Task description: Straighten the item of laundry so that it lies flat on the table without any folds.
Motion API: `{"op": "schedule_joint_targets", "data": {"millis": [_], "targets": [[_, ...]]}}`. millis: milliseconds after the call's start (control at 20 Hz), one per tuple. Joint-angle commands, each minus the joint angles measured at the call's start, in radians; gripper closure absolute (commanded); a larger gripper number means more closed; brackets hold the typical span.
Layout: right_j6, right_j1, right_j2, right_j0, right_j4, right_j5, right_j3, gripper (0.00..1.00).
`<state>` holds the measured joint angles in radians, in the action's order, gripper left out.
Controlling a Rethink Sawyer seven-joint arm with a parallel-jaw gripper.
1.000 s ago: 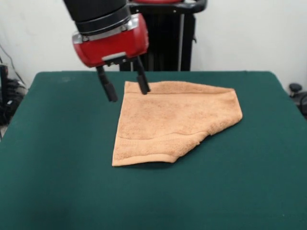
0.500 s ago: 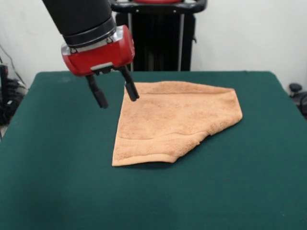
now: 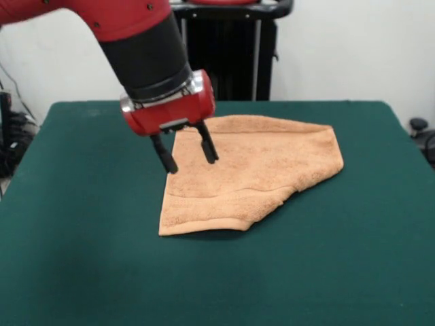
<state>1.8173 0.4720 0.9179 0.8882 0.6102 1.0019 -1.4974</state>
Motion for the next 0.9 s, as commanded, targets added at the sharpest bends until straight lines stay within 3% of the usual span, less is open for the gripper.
{"op": "schedule_joint_targets", "data": {"millis": [50, 900], "targets": [[-0.213, -0.084, -0.051, -0.074, 0.066, -0.010, -0.028, 0.00], [-0.305, -0.111, -0.037, -0.029, 0.064, 0.049, -0.008, 0.00]]}}
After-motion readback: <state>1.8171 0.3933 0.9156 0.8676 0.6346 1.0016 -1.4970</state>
